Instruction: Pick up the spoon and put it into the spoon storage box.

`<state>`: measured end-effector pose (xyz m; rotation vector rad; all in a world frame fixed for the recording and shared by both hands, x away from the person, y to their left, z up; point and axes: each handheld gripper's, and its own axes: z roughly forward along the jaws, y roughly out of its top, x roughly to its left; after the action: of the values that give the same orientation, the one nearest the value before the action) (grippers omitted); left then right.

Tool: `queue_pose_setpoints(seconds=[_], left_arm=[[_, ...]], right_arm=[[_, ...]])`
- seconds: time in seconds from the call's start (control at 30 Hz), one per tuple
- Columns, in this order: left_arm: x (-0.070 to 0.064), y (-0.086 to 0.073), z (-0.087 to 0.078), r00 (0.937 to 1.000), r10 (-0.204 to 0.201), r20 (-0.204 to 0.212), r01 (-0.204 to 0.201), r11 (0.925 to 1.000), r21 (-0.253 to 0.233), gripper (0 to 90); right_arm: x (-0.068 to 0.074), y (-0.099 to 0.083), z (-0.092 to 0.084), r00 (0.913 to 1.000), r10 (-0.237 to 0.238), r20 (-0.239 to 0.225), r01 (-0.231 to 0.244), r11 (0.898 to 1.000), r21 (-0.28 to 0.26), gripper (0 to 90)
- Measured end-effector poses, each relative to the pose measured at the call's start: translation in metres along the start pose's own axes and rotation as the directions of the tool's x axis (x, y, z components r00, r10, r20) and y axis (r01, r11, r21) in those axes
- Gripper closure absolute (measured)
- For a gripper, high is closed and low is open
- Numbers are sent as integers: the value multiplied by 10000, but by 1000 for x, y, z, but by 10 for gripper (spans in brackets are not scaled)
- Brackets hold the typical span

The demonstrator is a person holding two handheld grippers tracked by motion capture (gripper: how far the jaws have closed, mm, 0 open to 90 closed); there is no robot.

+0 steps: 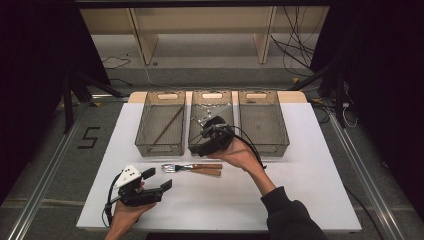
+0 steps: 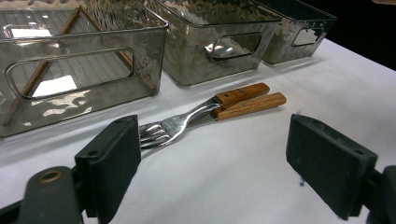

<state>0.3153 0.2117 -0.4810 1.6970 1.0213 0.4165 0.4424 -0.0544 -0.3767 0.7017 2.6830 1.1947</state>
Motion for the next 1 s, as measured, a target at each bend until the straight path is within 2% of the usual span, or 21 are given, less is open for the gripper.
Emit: queue_pose_setpoints(seconds=[0.07,0.23,0.4,0.57,0.7,1.0], left_arm=[[0,0,0,10000,9,1,-9,10000,-6,176],[0,0,0,10000,2,3,-2,10000,-14,176],[0,0,0,10000,5,12,-5,10000,4,176],[0,0,0,10000,1,17,-1,10000,14,176],[0,0,0,10000,19,12,-19,10000,9,176],[0,1,2,10000,21,43,-21,10000,6,176]], right_arm=[[2,-2,1,9999,-140,-91,141,9999,77,291],[8,-8,8,9995,-159,-272,172,9987,489,291],[11,-14,15,9979,-460,-455,494,9957,778,291],[12,-18,23,9970,-473,-611,533,9936,998,291],[15,-21,31,9955,-657,-675,738,9894,1252,292],[12,-27,47,9953,-607,-752,736,9806,1819,310]])
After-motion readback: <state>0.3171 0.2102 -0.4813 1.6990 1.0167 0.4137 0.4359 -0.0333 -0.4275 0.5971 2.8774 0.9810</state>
